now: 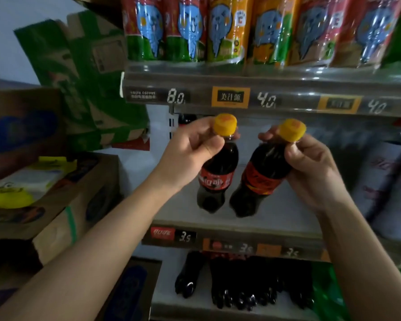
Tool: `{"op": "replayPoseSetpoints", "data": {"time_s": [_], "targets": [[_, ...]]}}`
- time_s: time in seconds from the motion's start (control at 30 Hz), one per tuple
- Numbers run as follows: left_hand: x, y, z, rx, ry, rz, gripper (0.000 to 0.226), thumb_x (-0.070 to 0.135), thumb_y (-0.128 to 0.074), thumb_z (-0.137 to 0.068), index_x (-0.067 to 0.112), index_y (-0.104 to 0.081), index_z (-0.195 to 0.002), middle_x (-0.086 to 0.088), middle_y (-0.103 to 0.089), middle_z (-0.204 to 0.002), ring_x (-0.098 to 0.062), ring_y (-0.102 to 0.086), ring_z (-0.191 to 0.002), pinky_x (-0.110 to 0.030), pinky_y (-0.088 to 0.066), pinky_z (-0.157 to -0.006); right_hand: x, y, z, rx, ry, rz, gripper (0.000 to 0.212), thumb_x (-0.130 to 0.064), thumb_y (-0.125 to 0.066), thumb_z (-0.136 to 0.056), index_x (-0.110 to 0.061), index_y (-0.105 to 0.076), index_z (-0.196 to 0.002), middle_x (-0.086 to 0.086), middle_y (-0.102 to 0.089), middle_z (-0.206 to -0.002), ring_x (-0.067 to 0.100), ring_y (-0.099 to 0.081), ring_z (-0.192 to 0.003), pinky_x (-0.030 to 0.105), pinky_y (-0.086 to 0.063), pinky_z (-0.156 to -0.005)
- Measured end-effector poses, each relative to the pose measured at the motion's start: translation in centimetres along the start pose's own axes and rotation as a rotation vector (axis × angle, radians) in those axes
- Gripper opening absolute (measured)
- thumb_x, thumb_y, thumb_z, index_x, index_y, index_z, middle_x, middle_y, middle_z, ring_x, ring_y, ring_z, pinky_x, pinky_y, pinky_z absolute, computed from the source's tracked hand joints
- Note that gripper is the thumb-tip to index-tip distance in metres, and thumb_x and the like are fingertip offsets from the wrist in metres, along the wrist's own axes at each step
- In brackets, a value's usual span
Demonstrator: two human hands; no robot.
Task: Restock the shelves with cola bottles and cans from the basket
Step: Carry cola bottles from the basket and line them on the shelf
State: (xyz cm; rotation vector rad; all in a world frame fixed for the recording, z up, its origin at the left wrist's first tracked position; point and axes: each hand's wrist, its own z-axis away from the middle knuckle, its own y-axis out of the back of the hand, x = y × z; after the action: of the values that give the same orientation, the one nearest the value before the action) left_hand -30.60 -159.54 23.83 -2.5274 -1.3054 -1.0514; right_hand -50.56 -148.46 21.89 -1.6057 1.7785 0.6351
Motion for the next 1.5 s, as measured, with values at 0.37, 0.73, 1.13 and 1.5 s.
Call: {"op": "replayPoseSetpoints", "data": {"time_s": [0.37, 0.73, 1.13, 1.5], "targets": [[-6.8, 1.2, -5.2, 0.107, 0.273, 0.133, 0.018, 0.011, -0.049, -0.097, 0.017, -0.066, -0.099, 0.009, -0.073, -0.097, -0.009, -0.066, -0.102, -0.024, -0.047, -0.094, 3.3, 1.4, -4.7, 0.151, -0.103, 0.172, 0.023, -0.033, -0.065, -0.086, -0.017, -0.071, -0.101, 0.003, -0.071, -0.106, 0.018, -0.063, -0.11, 0.038, -0.044, -0.09], [-9.5, 1.4, -5.2, 0.071, 0.34, 0.091, 0.033, 0.046, -0.059, -0.086, 0.027, -0.064, -0.113, 0.002, -0.07, -0.116, -0.015, -0.063, -0.112, -0.043, -0.047, -0.101, 4.3, 2.1, -6.7, 0.033, -0.222, 0.07, 0.035, -0.021, -0.044, -0.094, -0.009, -0.058, -0.124, 0.01, -0.067, -0.119, 0.023, -0.062, -0.114, 0.036, -0.051, -0.094], [-13.8, 2.2, 1.4, -0.262, 0.634, -0.272, 0.08, 0.039, -0.086, -0.062, 0.03, -0.048, -0.132, 0.013, -0.06, -0.125, -0.005, -0.057, -0.114, -0.036, -0.045, -0.105, 8.3, 0.0, -0.8, 0.23, -0.408, 0.816, 0.079, -0.031, -0.089, -0.061, -0.029, -0.038, -0.122, -0.024, -0.052, -0.102, -0.006, -0.053, -0.091, 0.012, -0.04, -0.073], [-14.2, 0.4, -0.6, -0.3, 0.592, -0.403, 0.065, 0.025, -0.082, -0.072, 0.026, -0.051, -0.13, 0.005, -0.061, -0.128, -0.01, -0.058, -0.114, -0.035, -0.045, -0.103, 8.5, 2.5, 0.2, 0.274, -0.459, 0.925, 0.062, -0.031, -0.087, -0.065, -0.027, -0.054, -0.117, -0.01, -0.063, -0.106, 0.012, -0.059, -0.099, 0.031, -0.047, -0.083]]}}
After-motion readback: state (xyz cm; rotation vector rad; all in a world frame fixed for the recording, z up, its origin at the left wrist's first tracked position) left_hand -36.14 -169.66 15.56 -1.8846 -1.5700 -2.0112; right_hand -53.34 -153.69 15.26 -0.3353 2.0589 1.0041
